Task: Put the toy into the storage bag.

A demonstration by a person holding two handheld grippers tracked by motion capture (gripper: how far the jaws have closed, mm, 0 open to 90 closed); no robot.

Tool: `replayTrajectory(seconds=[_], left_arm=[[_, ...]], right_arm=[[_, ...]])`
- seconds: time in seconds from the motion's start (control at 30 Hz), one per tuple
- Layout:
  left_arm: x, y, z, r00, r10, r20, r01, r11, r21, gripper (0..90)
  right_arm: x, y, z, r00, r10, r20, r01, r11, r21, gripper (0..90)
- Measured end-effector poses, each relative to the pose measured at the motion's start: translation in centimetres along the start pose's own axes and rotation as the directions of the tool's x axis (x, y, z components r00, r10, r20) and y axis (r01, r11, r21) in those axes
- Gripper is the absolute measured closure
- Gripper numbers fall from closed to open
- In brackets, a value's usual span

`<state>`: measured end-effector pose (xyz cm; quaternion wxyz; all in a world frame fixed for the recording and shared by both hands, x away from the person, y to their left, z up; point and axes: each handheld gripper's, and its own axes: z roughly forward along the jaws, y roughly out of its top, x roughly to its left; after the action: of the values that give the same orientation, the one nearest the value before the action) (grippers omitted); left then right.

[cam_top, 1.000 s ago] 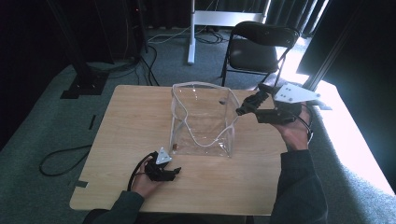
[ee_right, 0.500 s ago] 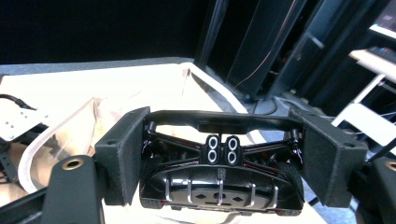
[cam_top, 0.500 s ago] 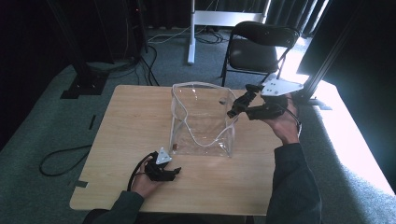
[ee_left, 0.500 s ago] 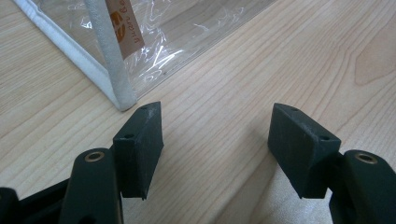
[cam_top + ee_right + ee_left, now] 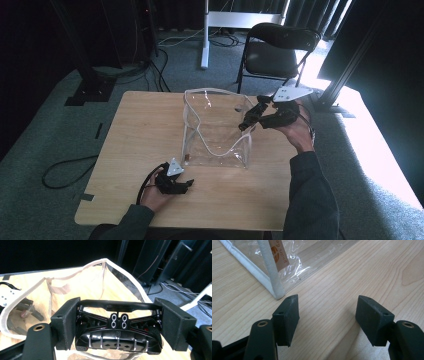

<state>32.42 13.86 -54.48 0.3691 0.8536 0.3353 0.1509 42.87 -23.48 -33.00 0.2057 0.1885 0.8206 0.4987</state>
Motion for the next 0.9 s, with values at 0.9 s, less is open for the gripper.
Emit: replayTrajectory(seconds=[0.9], left_arm=[[0.0,0.0,0.0,1.0000,0.005,0.000,-0.005,1.0000,0.004,35.4]], right_arm=[[-1.9,-3.1,2.2,0.9929,0.087,-0.081,-0.082,0.9952,0.054,24.4]])
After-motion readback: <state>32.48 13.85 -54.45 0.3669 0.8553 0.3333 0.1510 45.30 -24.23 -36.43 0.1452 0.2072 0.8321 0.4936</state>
